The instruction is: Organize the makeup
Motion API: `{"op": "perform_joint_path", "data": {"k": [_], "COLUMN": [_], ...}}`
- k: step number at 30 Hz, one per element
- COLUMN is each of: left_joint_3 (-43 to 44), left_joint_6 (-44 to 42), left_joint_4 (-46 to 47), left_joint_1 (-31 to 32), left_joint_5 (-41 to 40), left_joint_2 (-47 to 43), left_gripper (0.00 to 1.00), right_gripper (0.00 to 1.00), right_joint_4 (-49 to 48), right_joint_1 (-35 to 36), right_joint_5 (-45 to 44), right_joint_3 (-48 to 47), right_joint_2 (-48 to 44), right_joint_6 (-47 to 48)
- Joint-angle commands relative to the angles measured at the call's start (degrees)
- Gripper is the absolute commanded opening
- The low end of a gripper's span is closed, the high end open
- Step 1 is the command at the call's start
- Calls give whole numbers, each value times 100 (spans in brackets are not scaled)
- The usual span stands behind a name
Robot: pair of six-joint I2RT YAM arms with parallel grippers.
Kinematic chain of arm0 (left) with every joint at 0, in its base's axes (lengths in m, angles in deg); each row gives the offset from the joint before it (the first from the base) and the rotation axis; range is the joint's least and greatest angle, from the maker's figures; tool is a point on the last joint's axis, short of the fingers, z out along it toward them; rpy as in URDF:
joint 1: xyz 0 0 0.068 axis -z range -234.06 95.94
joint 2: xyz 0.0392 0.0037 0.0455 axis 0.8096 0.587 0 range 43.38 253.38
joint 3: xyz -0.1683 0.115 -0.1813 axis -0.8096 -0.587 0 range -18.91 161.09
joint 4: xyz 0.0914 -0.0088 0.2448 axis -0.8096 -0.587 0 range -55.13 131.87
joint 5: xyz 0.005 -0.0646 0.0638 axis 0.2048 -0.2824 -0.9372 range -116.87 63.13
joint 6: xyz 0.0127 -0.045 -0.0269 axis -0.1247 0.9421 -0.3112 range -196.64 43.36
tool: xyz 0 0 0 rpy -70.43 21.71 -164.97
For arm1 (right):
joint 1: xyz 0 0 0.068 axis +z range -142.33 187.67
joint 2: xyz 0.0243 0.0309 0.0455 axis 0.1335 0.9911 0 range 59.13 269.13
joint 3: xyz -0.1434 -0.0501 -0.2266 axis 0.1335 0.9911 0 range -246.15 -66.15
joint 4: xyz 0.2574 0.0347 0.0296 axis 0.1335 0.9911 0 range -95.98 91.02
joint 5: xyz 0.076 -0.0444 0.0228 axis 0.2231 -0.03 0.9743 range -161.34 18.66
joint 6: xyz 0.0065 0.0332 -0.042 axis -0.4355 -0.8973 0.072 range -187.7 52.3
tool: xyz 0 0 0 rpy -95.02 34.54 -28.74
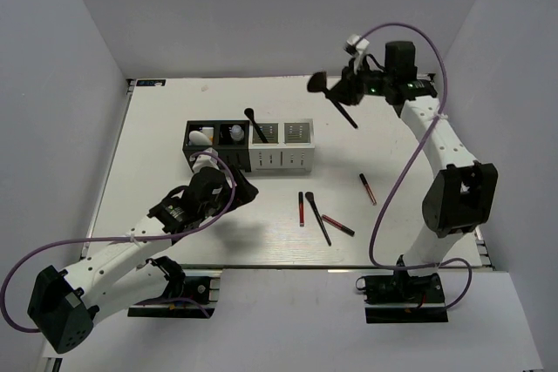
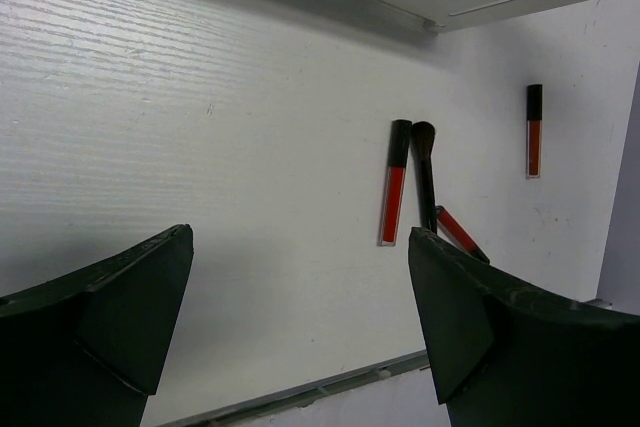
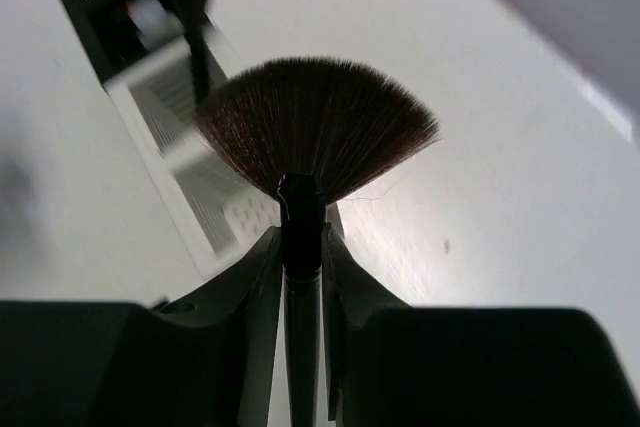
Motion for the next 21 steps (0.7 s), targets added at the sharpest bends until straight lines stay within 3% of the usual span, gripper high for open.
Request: {"op": "perform_joint_path", "data": {"k": [1, 5, 12, 21], "left_joint_3": [83, 188, 294, 311], "left_joint_6": [-16, -25, 71, 230], "left_joint_4": [22, -171, -444, -593], "left_joint_1": [21, 21, 21, 21], "left_joint_5": [30, -5, -58, -66], "left_joint_2": [-64, -125, -204, -205], "left_gripper": [98, 98, 98, 98], "right_gripper": [0, 0, 0, 0], "right_joint_4": [-468, -1616, -4411, -6435], "right_joint_1": [476, 1065, 1778, 2236], "right_joint_5": [540, 681, 927, 805], "right_joint_3": [-892, -1333, -596, -420], "right_joint_2": [394, 711, 1036, 1722], "right_joint_6": [-513, -1127, -1894, -2833]}}
